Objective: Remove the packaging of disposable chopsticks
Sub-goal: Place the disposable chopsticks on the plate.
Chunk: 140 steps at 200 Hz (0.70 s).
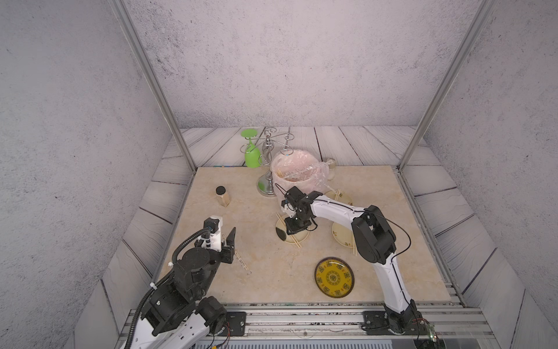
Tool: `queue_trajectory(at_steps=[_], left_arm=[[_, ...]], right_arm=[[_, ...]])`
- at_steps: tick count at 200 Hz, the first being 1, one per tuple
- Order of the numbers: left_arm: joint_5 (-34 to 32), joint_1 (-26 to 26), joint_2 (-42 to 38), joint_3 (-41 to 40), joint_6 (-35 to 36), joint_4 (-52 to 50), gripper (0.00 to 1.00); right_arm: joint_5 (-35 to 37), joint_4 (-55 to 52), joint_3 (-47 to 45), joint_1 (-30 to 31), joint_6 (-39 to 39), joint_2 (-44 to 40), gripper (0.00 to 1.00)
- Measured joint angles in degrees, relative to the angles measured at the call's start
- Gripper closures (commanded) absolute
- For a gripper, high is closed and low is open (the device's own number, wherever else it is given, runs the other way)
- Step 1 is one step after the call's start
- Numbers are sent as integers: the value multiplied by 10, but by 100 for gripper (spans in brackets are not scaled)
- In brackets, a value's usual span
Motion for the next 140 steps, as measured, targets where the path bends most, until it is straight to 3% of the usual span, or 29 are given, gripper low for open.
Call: queue_trajectory(at_steps=[140], left_arm=[[-5, 0, 0, 0, -4, 0, 47]], right_arm=[[2, 45, -73, 12, 29, -97, 58]])
